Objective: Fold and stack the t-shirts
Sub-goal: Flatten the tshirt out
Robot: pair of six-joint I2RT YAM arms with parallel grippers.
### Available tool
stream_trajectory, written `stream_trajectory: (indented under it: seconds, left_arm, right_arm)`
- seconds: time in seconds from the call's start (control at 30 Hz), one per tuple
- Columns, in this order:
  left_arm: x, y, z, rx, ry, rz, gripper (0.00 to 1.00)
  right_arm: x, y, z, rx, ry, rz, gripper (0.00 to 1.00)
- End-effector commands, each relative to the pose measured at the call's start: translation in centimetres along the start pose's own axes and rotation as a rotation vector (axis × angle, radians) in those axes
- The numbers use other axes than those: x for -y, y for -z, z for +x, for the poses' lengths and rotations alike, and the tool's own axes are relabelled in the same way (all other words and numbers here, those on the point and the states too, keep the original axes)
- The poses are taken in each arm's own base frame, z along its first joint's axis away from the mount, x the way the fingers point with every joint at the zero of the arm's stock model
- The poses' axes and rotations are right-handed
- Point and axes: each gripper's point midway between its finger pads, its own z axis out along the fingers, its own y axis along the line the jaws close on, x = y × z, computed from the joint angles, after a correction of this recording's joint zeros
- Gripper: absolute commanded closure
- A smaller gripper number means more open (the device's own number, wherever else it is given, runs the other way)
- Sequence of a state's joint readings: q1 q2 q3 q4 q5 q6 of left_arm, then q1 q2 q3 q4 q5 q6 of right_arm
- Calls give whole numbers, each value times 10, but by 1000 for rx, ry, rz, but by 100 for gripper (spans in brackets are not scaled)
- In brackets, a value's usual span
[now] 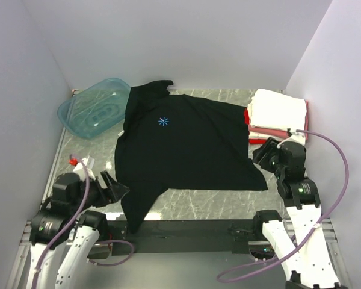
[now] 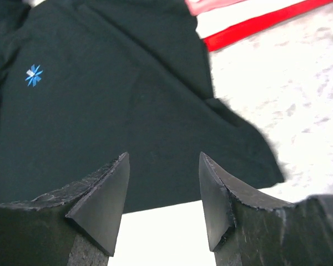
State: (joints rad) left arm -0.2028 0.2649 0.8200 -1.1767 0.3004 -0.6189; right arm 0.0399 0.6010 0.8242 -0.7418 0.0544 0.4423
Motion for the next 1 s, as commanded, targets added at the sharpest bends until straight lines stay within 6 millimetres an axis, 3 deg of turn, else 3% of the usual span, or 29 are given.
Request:
stream_trajectory:
  seconds: [0.0, 0.07, 0.17, 0.23, 0.3, 0.33, 0.37, 0.4, 0.43, 0.5, 0.53, 0.57, 0.6, 0.67, 0.83, 0.97]
  left_arm:
    - [1, -25, -13, 7, 13, 10, 20]
    - [-1, -42, -18, 12, 28, 16, 21]
    - [-3, -64, -26, 15, 48, 16, 21]
    - [-5, -77, -30, 17, 78, 12, 21]
    - [-6, -80, -33, 4, 87, 16, 21]
    - [-10, -82, -36, 12, 104, -3, 21]
    - [-15, -81, -42, 42, 138, -30, 21]
    - [-12, -80, -47, 69, 144, -18, 21]
    - [-8, -79, -50, 99, 177, 0, 21]
    - [-7, -77, -58, 151, 208, 10, 21]
    - [-4, -78, -63, 185, 221, 32, 21]
    - [-5, -78, -65, 194, 232, 28, 21]
    - [-8, -80, -69, 212, 255, 12, 21]
    - [-8, -85, -72, 228, 261, 20, 22]
    - [-28, -110, -81, 249, 265, -68, 22]
    - [-30, -137, -79, 227, 223, -119, 21]
  right_arm:
    - [-22, -10, 3, -18, 14, -73, 40]
    - [-30, -18, 15, -49, 20, -79, 40]
    - [-60, -32, 51, -132, 81, -124, 40]
    - [-92, -33, 74, -177, 121, -221, 41]
    - [-105, -42, 105, -248, 160, -218, 43]
    - [-120, -36, 126, -281, 213, -255, 43]
    - [-130, -38, 131, -280, 226, -259, 43]
    - [-135, -44, 154, -333, 273, -240, 44]
    - [-157, -35, 163, -347, 302, -291, 44]
    - [-171, -38, 193, -400, 371, -288, 45]
    - [-189, -34, 195, -400, 375, -322, 46]
    - [-196, -31, 219, -438, 430, -335, 46]
    - [-213, -26, 223, -442, 429, -375, 46]
    - [-224, -20, 253, -490, 489, -406, 46]
    - [-255, -16, 284, -527, 534, -444, 46]
    - [-258, -18, 299, -550, 569, -415, 46]
